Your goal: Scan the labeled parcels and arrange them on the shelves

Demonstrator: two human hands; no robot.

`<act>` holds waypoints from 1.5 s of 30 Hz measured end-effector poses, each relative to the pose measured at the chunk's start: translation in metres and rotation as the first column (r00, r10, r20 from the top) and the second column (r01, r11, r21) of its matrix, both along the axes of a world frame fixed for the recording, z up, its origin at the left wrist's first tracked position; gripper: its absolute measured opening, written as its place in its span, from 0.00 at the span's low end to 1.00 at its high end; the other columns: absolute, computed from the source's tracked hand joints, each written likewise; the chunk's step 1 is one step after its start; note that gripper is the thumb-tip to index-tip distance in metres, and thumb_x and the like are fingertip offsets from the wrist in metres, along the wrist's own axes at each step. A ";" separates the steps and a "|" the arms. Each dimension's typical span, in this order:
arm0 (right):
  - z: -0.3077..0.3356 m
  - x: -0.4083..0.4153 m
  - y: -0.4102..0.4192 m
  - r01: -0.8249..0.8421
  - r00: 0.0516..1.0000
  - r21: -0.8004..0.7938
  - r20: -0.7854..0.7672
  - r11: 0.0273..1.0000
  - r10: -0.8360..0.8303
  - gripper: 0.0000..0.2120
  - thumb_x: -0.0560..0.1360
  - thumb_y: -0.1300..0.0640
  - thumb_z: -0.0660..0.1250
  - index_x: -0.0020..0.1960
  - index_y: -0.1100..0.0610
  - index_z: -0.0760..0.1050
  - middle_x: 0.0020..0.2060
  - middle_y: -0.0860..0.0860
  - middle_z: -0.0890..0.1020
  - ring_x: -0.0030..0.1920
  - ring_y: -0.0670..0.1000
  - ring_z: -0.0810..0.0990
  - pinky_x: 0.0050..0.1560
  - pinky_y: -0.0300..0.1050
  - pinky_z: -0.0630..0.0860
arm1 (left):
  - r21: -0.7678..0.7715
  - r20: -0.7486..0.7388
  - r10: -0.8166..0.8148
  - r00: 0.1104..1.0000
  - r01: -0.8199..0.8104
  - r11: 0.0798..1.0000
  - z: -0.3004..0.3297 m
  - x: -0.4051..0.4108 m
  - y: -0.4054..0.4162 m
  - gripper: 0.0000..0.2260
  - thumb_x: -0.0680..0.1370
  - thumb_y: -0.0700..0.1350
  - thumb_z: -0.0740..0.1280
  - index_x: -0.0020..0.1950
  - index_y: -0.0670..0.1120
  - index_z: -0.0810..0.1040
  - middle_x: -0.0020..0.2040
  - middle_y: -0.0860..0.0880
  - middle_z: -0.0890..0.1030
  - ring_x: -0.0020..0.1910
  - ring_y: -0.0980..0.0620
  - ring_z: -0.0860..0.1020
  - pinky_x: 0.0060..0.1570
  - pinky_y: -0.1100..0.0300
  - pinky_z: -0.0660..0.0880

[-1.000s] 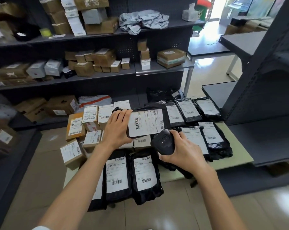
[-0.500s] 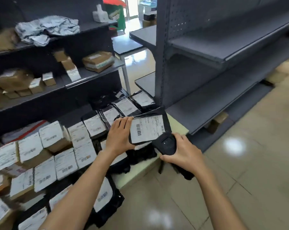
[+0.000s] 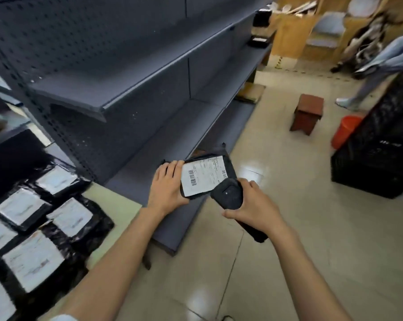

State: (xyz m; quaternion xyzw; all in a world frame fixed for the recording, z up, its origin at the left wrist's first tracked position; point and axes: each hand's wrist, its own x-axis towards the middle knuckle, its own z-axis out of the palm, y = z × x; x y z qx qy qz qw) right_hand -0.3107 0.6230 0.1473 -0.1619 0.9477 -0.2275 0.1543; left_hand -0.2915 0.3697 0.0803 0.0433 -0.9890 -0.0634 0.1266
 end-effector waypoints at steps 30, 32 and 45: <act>-0.024 -0.662 0.102 0.438 0.899 -0.092 0.040 0.894 -0.437 0.41 0.66 0.37 0.74 0.74 0.46 0.60 0.58 0.46 0.72 0.54 0.53 0.78 0.48 0.47 0.70 | 0.030 -0.021 -0.357 0.934 0.358 0.933 0.002 -0.767 0.129 0.48 0.57 0.59 0.78 0.71 0.44 0.63 0.64 0.47 0.70 0.62 0.45 0.67 0.65 0.52 0.66; -0.034 -0.712 0.116 0.438 0.899 -0.094 0.071 0.894 -0.433 0.41 0.65 0.37 0.74 0.73 0.45 0.61 0.57 0.46 0.72 0.54 0.52 0.78 0.48 0.47 0.71 | 0.029 -0.018 -0.372 0.928 0.373 0.928 -0.009 -0.818 0.141 0.47 0.57 0.58 0.78 0.71 0.43 0.64 0.63 0.47 0.71 0.61 0.45 0.68 0.65 0.52 0.67; -0.017 -1.099 0.221 0.400 0.917 -0.084 0.048 0.913 -0.397 0.44 0.61 0.35 0.74 0.71 0.49 0.63 0.53 0.47 0.71 0.53 0.54 0.77 0.56 0.56 0.77 | 0.063 -0.001 -0.299 0.954 0.299 0.952 -0.008 -1.180 0.225 0.49 0.58 0.61 0.78 0.72 0.44 0.63 0.65 0.46 0.70 0.64 0.45 0.67 0.66 0.52 0.66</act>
